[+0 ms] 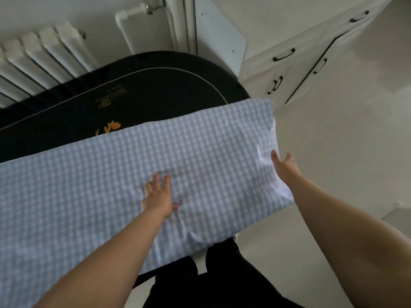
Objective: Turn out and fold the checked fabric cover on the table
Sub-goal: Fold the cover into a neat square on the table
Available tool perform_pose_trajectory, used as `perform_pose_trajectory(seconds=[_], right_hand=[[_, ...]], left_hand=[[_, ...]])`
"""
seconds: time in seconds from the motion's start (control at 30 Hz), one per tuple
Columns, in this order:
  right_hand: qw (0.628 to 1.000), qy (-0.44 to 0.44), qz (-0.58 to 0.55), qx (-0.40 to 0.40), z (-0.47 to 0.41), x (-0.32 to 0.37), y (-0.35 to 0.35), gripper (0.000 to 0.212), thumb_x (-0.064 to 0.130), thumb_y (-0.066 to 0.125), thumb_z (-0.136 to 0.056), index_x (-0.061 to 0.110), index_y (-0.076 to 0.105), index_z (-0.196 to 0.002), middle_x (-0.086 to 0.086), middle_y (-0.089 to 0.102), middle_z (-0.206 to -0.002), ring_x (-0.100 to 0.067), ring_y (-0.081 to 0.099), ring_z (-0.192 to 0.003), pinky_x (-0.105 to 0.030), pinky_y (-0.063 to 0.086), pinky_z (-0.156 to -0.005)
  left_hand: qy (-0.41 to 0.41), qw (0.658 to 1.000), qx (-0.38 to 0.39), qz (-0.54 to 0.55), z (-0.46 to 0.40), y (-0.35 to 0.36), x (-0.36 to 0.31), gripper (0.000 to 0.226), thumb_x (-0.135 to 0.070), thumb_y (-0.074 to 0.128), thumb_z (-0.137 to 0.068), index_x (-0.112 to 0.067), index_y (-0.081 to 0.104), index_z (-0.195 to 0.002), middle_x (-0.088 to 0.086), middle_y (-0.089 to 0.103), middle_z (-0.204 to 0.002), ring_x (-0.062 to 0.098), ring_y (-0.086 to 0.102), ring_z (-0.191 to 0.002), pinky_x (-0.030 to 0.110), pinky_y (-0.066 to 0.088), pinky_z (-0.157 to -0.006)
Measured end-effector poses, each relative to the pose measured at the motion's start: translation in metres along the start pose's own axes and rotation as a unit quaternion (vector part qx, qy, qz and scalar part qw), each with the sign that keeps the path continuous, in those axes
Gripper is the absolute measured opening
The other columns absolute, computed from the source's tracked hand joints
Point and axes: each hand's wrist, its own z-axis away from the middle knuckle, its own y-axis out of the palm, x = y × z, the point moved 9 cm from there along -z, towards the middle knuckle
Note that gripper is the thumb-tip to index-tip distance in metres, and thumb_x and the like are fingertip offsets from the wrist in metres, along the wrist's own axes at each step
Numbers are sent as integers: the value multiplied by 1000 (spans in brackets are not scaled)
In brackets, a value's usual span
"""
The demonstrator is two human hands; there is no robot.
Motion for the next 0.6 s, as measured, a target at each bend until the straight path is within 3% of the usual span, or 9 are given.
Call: perform_pose_trajectory(seconds=[0.17, 0.3, 0.4, 0.47, 0.5, 0.57, 0.6], right_hand=[[992, -2, -89, 91, -22, -8, 6, 91, 61, 48, -88, 6, 11, -150, -15, 31, -152, -32, 35, -136, -36, 31, -104], [986, -15, -119, 118, -34, -12, 16, 88, 56, 52, -88, 7, 12, -150, -14, 44, -141, -28, 52, -110, -29, 37, -81], [974, 4, -167, 152, -41, -5, 26, 96, 59, 59, -82, 8, 14, -150, -14, 45, -138, -29, 51, -118, -37, 42, -90], [968, 10, -174, 181, -41, 2, 32, 86, 57, 65, -78, 6, 35, -141, -9, 58, -116, -26, 59, -102, -31, 48, -83], [965, 10, -167, 202, -37, 6, 33, 72, 56, 66, -78, 6, 49, -127, -5, 62, -100, -21, 62, -86, -27, 50, -70], [959, 18, -163, 232, -33, 8, 36, 58, 56, 67, -77, 6, 58, -104, -2, 61, -75, -15, 58, -65, -21, 44, -50], [956, 23, -172, 236, -34, 6, 37, 57, 55, 69, -76, 6, 58, -104, -1, 61, -75, -14, 59, -65, -22, 45, -51]], left_hand=[[-23, 1000, 13, 7, -3, 2, 0, 101, -40, 68, -85, -26, -5, -153, 6, -27, -157, 39, -7, -146, 49, 21, -116], [-27, 1000, 12, 7, -4, 3, -1, 103, -42, 69, -83, -26, -5, -153, 6, -26, -157, 38, -7, -145, 46, 17, -118], [-29, 999, 6, 14, -2, -1, -2, 101, -41, 69, -83, -27, -3, -153, 5, -23, -158, 37, -5, -145, 45, 17, -118], [-26, 1000, -1, 10, -2, -2, -1, 100, -42, 69, -83, -27, -2, -153, 5, -21, -159, 37, -4, -145, 45, 17, -118], [-23, 1000, -6, 4, -2, -2, -2, 100, -43, 68, -83, -27, -2, -153, 6, -21, -159, 38, -3, -145, 45, 17, -117], [-21, 1000, -9, 2, -2, -3, -2, 99, -44, 68, -83, -27, -1, -153, 5, -20, -159, 38, -2, -145, 45, 18, -117], [-21, 1000, -9, 6, -2, -3, -2, 99, -44, 68, -83, -27, 0, -153, 5, -20, -159, 38, -2, -144, 46, 20, -117]])
